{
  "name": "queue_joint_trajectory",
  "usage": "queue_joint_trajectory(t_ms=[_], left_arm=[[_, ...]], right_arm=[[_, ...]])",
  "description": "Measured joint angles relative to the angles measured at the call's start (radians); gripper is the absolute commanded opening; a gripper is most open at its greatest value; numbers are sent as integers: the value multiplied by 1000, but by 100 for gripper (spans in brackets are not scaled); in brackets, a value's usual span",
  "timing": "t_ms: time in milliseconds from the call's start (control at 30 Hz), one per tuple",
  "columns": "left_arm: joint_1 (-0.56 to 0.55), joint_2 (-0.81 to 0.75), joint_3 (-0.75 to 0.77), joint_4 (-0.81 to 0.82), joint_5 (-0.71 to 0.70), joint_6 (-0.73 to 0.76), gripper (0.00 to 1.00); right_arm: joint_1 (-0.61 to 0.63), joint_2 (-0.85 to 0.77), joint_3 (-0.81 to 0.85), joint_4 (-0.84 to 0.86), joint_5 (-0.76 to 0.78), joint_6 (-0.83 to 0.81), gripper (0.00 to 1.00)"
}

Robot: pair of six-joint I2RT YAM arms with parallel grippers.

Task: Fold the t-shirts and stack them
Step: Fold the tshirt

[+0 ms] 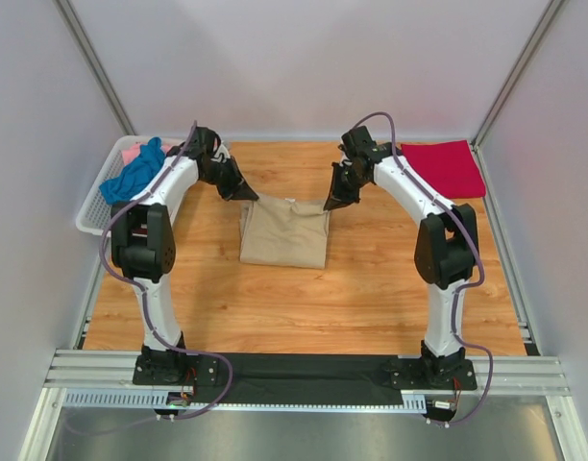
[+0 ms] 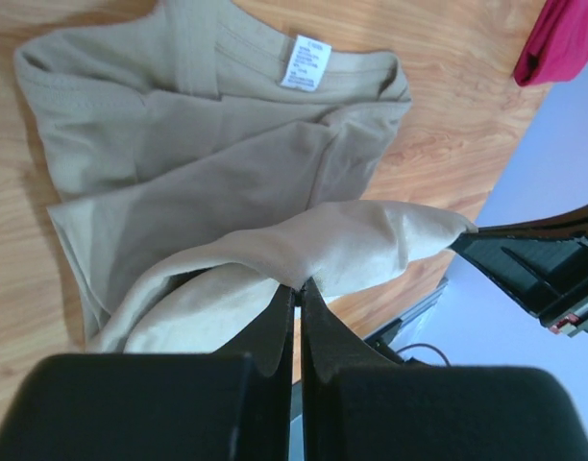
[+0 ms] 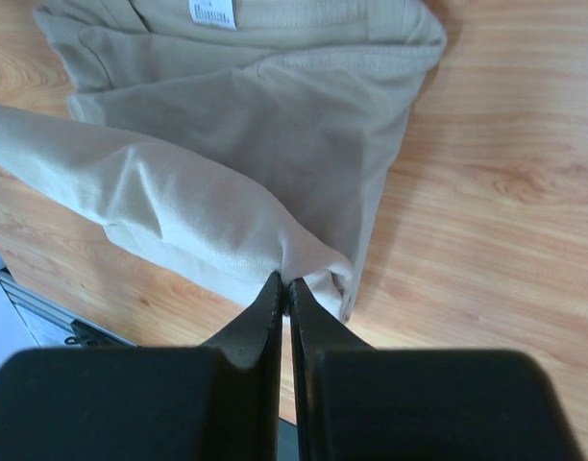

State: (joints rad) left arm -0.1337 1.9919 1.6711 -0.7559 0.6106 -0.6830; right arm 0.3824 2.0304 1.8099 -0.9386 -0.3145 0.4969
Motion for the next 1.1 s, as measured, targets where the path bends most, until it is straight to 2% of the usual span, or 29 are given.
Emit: queue_joint_trajectory(t_ms=[533,633,700,733,767,800,967,1100], left_arm=[[43,126,18,130,-36,-83,0],[48,153,75,138,-30,-87,1],[49,181,128,155,-27,-87,19],[50,193,146,163,-27,-89,31],[50,205,165,163,-24,-93,48],[51,218,183,161,-20,-92,54],[56,268,303,88,-26,-84,56],[54,231,309,71,-48,-50,55]], right_arm=[[-32,175,137,48,-2,-5,2],[-38,205,187,51,-4,-5,4],[-42,230,229,57,-5,-5,6],[-44,245,255,57,-4,-5,22],[-46,259,280,58,-1,-3,32],[-48,270,298,58,2,-3,38],[-58,261,312,67,22,2,40],[-60,179,190,90,27,3,40]])
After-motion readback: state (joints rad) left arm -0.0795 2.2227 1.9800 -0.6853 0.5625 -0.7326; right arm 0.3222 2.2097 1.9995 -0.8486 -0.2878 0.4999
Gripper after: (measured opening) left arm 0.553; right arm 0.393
